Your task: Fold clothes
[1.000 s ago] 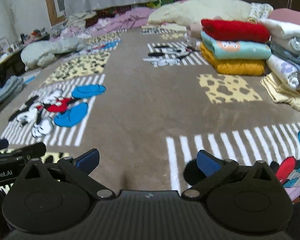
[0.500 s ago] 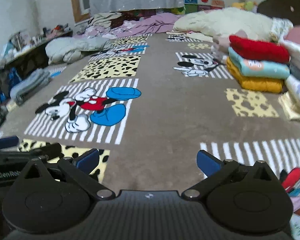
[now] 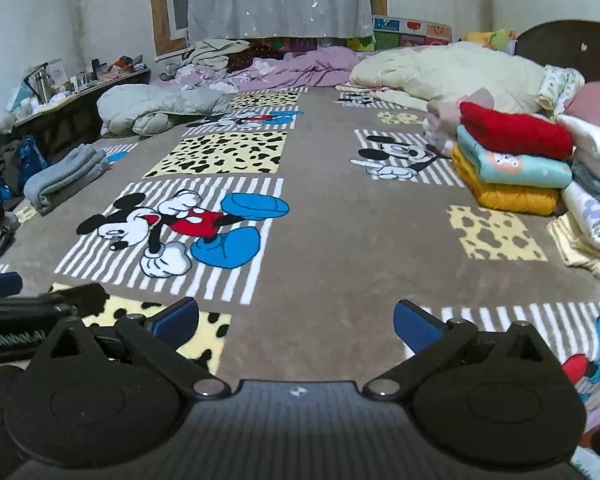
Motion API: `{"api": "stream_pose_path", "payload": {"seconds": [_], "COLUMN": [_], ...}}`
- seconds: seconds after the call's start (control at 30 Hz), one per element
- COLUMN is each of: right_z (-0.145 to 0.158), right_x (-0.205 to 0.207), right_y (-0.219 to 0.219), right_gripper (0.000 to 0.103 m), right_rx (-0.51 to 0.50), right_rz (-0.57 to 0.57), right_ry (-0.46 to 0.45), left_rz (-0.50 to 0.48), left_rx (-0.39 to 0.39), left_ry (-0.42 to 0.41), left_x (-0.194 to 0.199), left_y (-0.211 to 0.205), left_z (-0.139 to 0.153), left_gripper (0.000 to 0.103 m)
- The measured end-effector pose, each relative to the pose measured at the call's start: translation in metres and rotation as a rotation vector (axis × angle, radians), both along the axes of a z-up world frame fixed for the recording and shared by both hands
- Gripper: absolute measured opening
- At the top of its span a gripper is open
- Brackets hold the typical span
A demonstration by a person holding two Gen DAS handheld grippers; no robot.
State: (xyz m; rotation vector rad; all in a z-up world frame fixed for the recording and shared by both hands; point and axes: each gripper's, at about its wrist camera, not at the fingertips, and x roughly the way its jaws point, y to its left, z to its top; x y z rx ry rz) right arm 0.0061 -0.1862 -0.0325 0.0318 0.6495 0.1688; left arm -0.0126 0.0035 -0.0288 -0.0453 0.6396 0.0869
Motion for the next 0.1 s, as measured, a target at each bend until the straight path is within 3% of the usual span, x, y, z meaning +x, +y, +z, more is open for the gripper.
{"api": "stream_pose_path", "payload": {"seconds": [0.1], "right_z": [0.0003], "right_x": [-0.0017], "right_y": [-0.0014], "right_gripper": [0.103], "right_rx": [-0.013], "right_rz": [-0.011], "right_ry": [-0.007], "left_rz": [-0.014], "left_rx": [0.000], "left_ry": [-0.025], "left_x": [-0.0043], "left_y": [-0.0014], "left_z": [0.0033], "left_gripper": [0.103]}}
